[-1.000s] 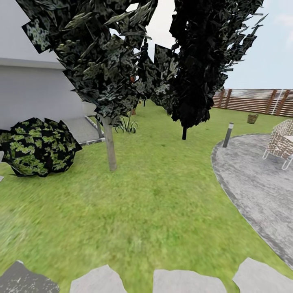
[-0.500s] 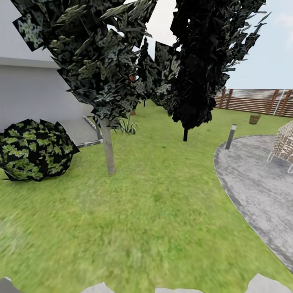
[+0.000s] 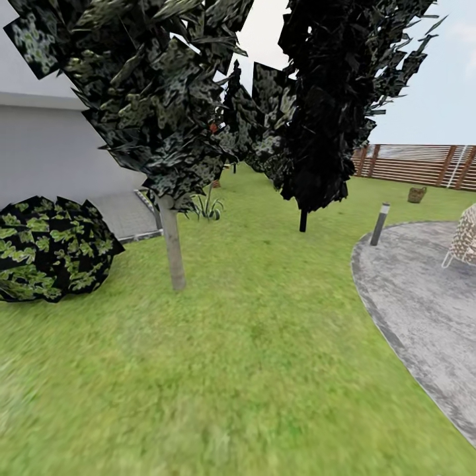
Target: Take the three Easter eggs out of the wicker basket on the lawn in the garden, then place them on the lawn next to a single tree (choose any tree) so that all three eggs are next to the same tree and none are left in the basket.
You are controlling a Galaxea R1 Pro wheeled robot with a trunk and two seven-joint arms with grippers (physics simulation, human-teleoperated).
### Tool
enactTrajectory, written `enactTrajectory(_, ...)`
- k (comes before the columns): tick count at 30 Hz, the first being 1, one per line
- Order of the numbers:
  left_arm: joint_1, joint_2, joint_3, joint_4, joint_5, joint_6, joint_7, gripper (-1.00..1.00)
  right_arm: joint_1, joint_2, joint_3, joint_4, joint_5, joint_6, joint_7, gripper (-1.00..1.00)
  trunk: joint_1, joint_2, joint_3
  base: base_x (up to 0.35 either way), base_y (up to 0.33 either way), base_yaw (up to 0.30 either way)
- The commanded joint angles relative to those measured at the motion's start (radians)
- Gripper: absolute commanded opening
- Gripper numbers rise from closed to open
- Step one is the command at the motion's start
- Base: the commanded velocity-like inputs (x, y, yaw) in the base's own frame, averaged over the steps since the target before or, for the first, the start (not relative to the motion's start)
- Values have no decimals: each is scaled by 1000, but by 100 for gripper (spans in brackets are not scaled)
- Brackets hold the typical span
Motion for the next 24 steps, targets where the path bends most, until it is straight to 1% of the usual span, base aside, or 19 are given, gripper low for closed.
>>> enactTrajectory(1,-1,0,7,1,-4,-3,-1,100,-1,0,-2,2,-3,-4,2,100,1,-2,-2,332,0,0)
enactTrajectory(9,-1,0,7,0,-4,-3,-1,100,-1,0,-2,3,-3,-4,2,100,1,-2,-2,332,-24,0)
enactTrajectory(24,-1,0,7,1,-4,-3,-1,100,-1,0,-2,2,-3,-4,2,100,1,-2,-2,332,-130,0)
